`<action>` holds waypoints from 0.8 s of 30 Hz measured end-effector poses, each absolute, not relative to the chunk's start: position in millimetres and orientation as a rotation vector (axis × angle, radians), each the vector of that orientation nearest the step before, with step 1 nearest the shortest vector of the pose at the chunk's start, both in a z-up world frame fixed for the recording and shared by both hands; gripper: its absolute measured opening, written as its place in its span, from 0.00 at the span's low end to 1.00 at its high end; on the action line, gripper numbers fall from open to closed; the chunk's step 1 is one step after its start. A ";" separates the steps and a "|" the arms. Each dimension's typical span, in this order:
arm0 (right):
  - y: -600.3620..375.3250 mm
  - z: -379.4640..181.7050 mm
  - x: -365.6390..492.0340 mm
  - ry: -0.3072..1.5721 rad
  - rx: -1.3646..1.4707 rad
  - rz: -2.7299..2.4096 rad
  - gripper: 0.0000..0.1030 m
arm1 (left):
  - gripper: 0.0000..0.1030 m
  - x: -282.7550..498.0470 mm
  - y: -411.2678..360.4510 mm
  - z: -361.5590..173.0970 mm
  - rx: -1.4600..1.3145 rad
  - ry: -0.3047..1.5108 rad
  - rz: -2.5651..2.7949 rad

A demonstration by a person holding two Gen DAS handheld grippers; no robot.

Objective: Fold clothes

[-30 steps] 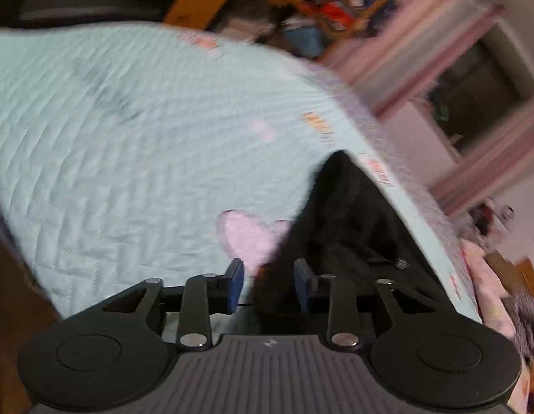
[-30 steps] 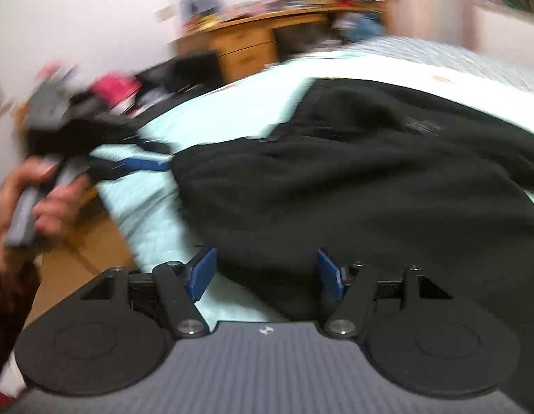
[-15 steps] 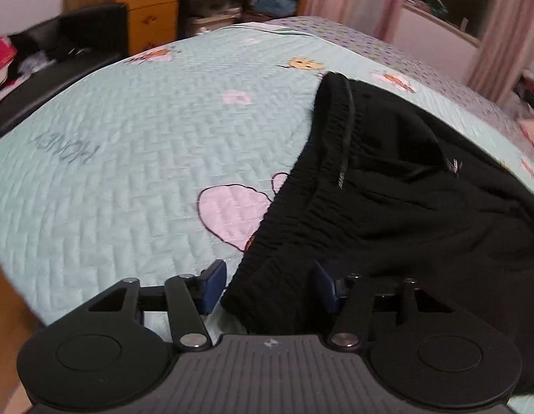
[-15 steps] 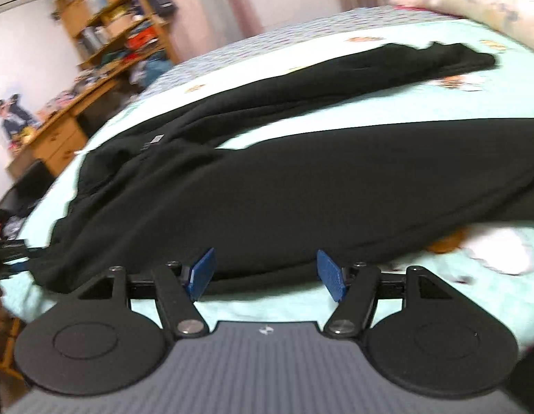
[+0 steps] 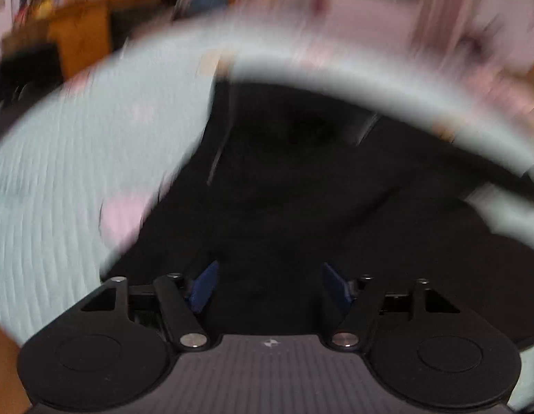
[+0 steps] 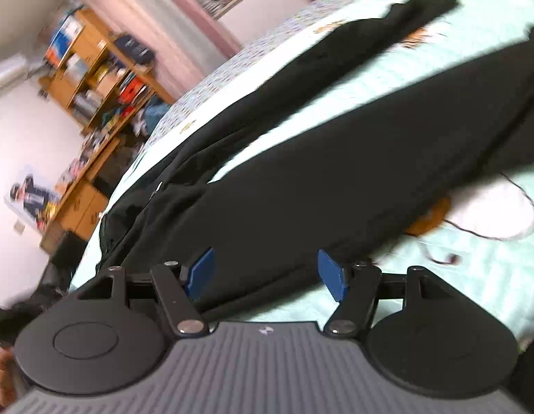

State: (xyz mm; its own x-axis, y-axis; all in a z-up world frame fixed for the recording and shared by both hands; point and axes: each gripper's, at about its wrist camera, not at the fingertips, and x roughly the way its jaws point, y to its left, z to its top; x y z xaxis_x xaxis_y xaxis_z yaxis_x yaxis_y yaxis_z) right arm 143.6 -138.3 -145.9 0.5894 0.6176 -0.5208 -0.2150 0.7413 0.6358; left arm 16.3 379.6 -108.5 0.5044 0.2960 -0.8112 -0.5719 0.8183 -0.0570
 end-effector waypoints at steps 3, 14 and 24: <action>-177.5 -146.9 136.5 0.738 0.605 0.423 0.66 | 0.51 13.6 390.7 -118.1 -0.396 0.911 0.565; -353.0 -157.5 188.2 0.573 0.867 0.014 0.72 | 0.77 22.6 320.9 -47.9 -0.371 0.822 0.530; -371.6 -159.6 288.3 0.745 0.829 -0.193 0.80 | 0.80 68.4 240.9 -60.2 -0.317 0.946 0.417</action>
